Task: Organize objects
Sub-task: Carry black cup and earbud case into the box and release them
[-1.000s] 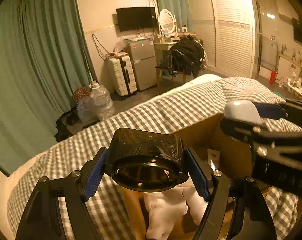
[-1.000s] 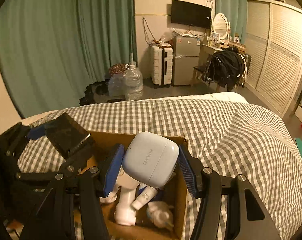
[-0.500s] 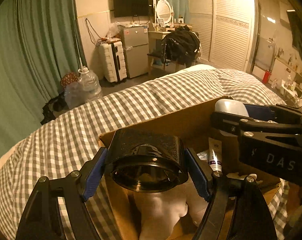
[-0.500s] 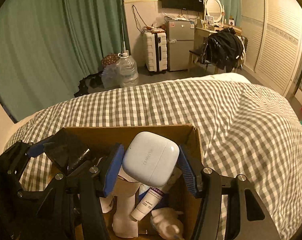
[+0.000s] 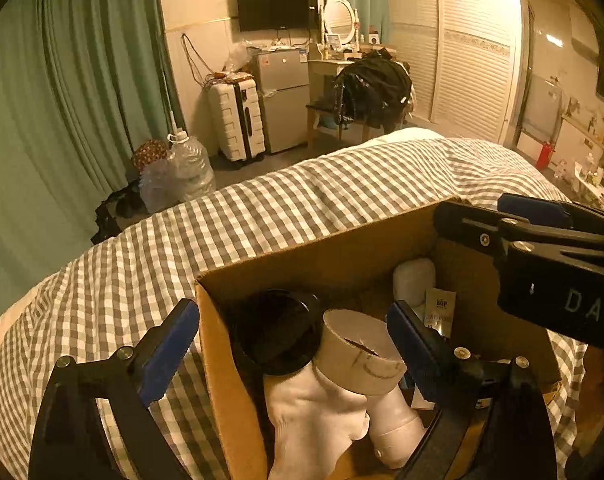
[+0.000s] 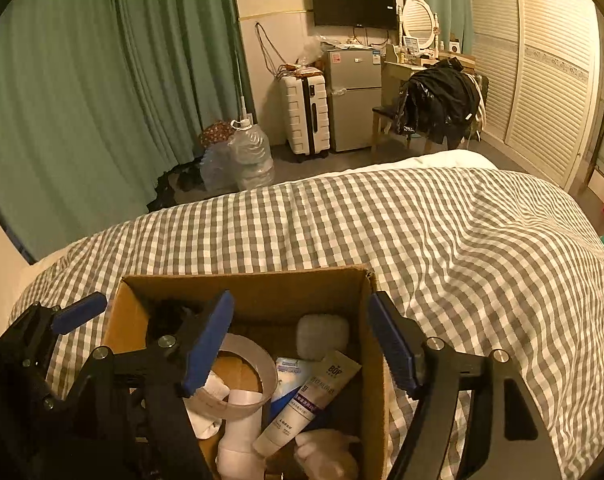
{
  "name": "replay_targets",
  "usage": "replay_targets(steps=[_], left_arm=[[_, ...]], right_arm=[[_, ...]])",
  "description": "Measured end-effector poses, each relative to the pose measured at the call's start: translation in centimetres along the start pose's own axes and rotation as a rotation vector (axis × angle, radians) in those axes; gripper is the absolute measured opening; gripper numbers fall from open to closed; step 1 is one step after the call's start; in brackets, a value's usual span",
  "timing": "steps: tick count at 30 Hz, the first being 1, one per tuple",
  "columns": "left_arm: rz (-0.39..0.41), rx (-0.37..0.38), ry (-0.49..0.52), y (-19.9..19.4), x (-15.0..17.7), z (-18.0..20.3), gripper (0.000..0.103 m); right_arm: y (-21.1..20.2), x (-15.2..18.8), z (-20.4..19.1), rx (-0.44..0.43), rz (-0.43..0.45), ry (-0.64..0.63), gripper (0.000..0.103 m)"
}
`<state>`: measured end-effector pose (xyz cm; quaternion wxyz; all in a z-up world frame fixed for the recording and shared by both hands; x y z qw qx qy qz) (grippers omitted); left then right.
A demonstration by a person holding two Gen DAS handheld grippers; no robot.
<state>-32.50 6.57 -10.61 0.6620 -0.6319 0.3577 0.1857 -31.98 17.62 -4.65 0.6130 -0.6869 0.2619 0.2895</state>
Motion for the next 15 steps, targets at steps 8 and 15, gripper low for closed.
replay_targets(steps=[8, 15], left_arm=[[0.040, -0.029, -0.033, -3.6, -0.9, -0.2, 0.098], [0.123, -0.036, -0.076, -9.6, -2.4, -0.5, 0.099]], right_arm=[[-3.4, -0.8, 0.3, -0.012, 0.053, 0.016, 0.081], [-9.7, -2.2, 0.5, 0.010, 0.133, -0.011, 0.088]])
Point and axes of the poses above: each gripper's, at about its wrist camera, not at the fingertips, and y roughly the way its jaws point, z to its right, x to its underside, the point moved 6 cm from there along y, roughly the way its jaws point, and after that the axes turned 2 degrees about -y, right-handed, at the moved point
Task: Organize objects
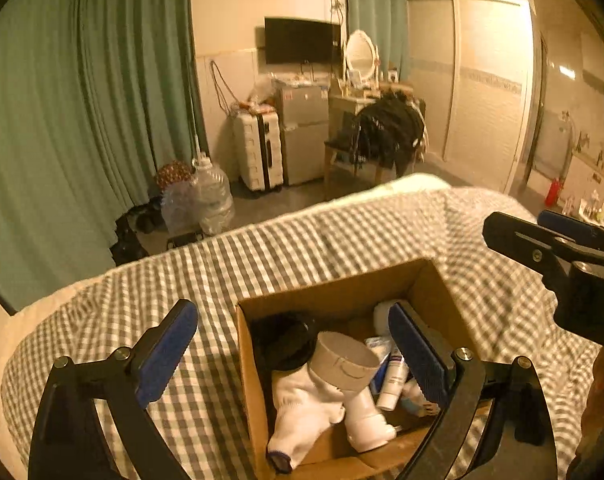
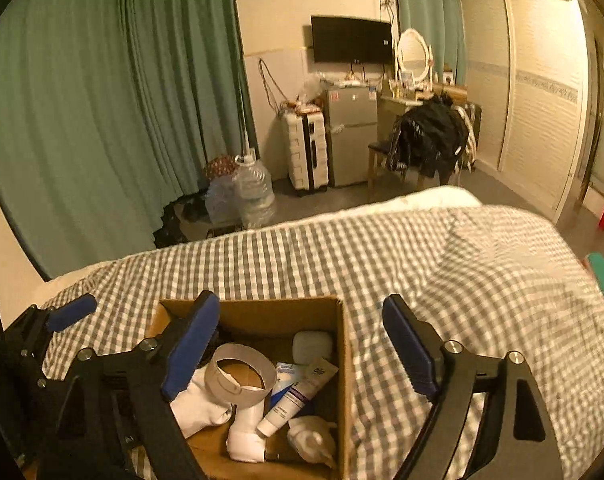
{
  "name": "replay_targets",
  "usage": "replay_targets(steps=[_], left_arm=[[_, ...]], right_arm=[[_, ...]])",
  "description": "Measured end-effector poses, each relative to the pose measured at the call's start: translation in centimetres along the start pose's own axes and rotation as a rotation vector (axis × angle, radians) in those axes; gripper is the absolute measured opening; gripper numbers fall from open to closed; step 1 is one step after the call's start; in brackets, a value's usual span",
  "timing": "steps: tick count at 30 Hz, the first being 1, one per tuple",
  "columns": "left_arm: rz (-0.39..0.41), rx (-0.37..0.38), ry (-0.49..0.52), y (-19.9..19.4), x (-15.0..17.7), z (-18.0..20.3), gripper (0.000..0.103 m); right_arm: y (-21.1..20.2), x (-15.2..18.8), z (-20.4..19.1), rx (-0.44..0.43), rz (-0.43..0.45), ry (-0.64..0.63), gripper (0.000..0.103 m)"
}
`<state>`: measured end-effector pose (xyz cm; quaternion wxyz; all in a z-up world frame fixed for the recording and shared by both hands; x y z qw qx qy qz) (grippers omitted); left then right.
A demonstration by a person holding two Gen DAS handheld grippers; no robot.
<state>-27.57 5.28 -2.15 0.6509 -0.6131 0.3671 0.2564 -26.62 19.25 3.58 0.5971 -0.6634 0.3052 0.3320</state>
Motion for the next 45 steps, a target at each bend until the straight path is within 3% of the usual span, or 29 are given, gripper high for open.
replay_targets(steps=[13, 22, 26, 30, 40, 45], left_arm=[[0.147, -0.041, -0.015, -13.0, -1.2, -1.1, 0.103], [0.277, -0.068, -0.064, -21.2, -0.2, -1.3, 0.103], [0.282, -0.056, -0.089, -21.7, 1.8, -1.3, 0.103], [0.275, -0.099, -0.128, -20.4, 4.5, -1.6, 0.103], [0.241, -0.252, -0.106, -15.5, 11.2, -1.9, 0.103], [0.208, -0.229, -0.107, -13.2, 14.0, -1.5, 0.103]], right_arm=[[-13.1, -3.3, -1.8, 0.028, 0.174, -0.043, 0.094], [-21.1, -1.4, -3.4, 0.033, 0.290, -0.109, 0.100], [-22.8, 1.4, -3.3, 0.046, 0.314, -0.131, 0.101], [-22.7, 4.6, -2.3, 0.053, 0.319, -0.120, 0.102], [-17.9, 10.0, 0.4, 0.092, 0.353, -0.074, 0.102], [-15.1, 12.5, 0.1, 0.136, 0.376, -0.102, 0.102]])
Point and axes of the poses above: each gripper's, at about its wrist camera, not at the fingertips, and y roughly the way its jaws point, z to its right, x to its underside, the point moved 6 cm from there along y, roughly the way its jaws point, and after that the axes turned 2 degrees about -y, right-handed, at the moved point
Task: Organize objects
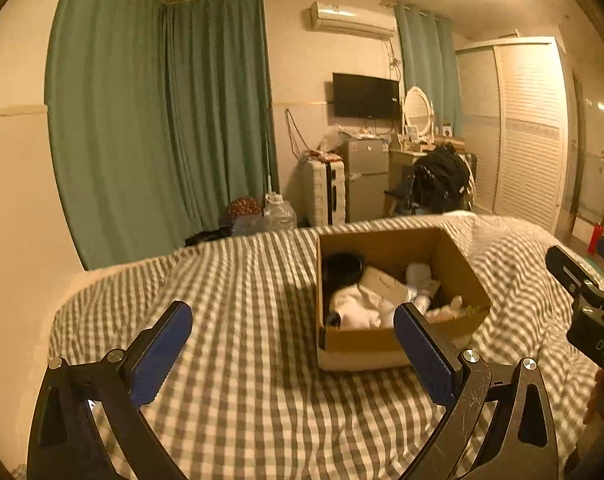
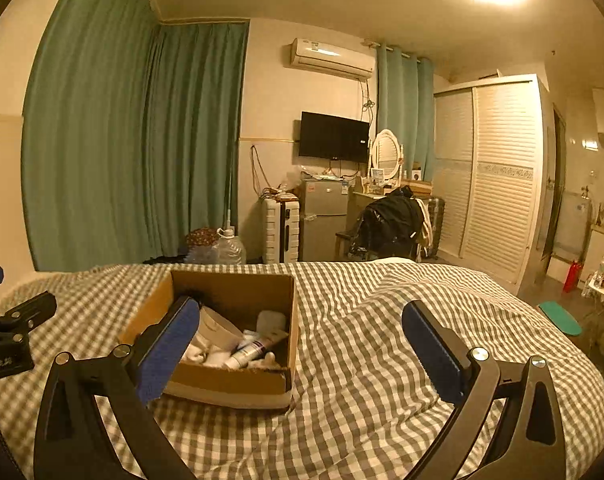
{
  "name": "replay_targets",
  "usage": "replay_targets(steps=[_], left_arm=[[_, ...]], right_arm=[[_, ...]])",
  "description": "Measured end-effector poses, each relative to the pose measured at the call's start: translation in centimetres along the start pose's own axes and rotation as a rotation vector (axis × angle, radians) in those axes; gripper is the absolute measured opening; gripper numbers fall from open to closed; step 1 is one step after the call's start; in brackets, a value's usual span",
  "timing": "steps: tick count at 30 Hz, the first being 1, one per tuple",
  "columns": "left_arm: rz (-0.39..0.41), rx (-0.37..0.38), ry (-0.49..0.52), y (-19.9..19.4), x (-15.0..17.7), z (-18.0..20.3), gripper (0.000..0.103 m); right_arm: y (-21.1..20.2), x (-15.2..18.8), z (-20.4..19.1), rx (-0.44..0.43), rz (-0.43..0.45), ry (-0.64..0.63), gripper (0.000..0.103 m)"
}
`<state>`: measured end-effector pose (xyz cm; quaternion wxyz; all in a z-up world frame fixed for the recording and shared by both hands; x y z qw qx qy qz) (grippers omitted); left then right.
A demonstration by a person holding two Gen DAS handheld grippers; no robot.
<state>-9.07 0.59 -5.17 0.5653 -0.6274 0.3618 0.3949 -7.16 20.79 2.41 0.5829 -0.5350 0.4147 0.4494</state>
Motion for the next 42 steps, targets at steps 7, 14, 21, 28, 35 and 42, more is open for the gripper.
replay_targets(steps=[7, 14, 21, 28, 35, 42], left_arm=[[-0.024, -0.019, 0.019, 0.6, 0.7, 0.3, 0.103], [-0.031, -0.021, 0.015, 0.6, 0.6, 0.0, 0.103], [-0.041, -0.011, 0.027, 0.7, 0.8, 0.2, 0.103], [-0.062, -0.003, 0.015, 0.9, 1.0, 0.1, 0.103], [-0.061, -0.004, 0.019, 1.0, 1.0, 0.1, 0.103], [-0.061, -0.001, 0.018, 0.9, 1.0, 0.0, 0.103]], right_arm=[[1.3, 2.2, -0.5, -0.008, -0.026, 0.005, 0.102], [2.0, 3.1, 0.2, 0.001, -0.067, 0.038, 0.102], [2.0, 3.3, -0.1, 0.014, -0.074, 0.015, 0.102], [2.3, 3.7, -0.2, 0.014, -0.105, 0.013, 0.102], [2.4, 3.7, -0.3, 0.017, -0.109, 0.014, 0.102], [2.4, 3.8, -0.6, 0.018, -0.110, 0.001, 0.102]])
Point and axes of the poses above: each gripper's, at about its wrist camera, not at the fingertips, and y roughly the way its jaws point, z to its right, x to its underside, the point moved 6 cm from there along y, roughly the way its jaws point, and after that the axes turned 2 degrees about -y, right-handed, at the moved point
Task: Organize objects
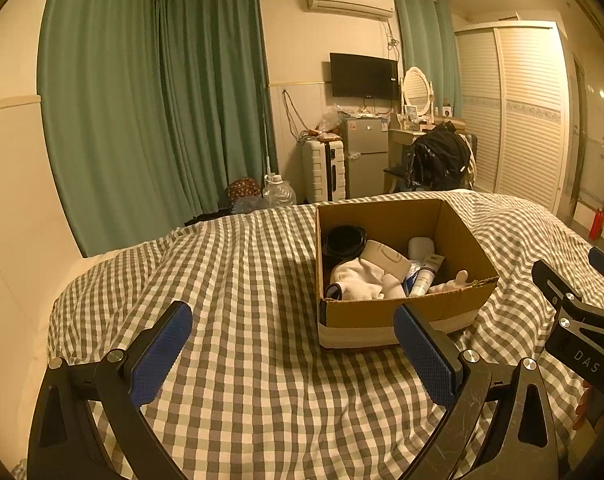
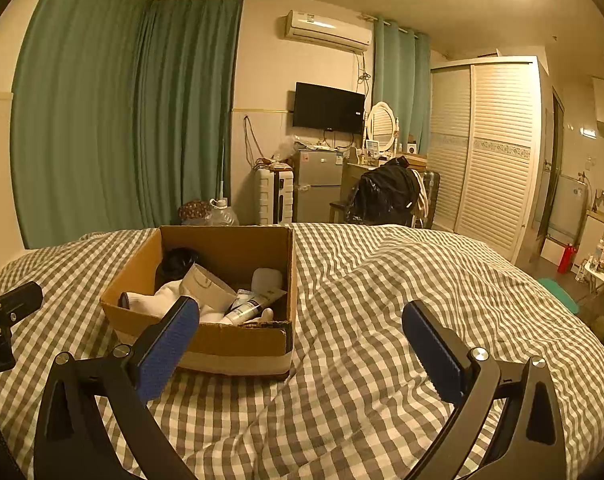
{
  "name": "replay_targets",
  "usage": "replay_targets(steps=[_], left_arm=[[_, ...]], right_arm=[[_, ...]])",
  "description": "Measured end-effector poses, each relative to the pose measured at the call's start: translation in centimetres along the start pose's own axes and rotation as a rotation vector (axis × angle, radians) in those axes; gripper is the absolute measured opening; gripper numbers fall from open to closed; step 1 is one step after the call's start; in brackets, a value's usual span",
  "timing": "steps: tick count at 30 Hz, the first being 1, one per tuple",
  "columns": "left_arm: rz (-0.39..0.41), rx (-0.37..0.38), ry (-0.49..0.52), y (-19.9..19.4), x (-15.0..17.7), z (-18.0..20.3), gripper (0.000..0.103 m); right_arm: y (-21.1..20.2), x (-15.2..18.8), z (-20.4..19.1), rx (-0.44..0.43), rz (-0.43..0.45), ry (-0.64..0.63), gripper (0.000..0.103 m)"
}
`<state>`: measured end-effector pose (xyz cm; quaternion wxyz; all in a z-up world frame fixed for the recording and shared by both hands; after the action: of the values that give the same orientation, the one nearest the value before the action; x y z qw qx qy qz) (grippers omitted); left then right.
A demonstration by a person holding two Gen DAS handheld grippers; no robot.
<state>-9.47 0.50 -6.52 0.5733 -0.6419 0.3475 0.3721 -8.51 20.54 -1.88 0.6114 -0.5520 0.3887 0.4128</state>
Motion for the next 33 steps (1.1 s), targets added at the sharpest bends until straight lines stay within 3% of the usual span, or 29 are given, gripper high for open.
replay_targets(steps=[33], left_arm=[[-0.009, -0.017, 0.000, 0.14, 0.09, -0.10, 0.103]], right_arm=[[0.30, 0.30, -0.73, -0.007, -0.011, -0.023, 0.102]])
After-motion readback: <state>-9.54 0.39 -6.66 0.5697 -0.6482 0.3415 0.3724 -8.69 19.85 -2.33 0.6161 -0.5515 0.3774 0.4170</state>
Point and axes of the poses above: each gripper's, at about its wrist camera, not at the fingertips, and y roughly the way its jaws point, z to its right, x to its underside, the point moved 6 cm from there along y, roughly the way its jaws point, and after that the axes turned 2 degrees about -y, right-handed, at the moved point
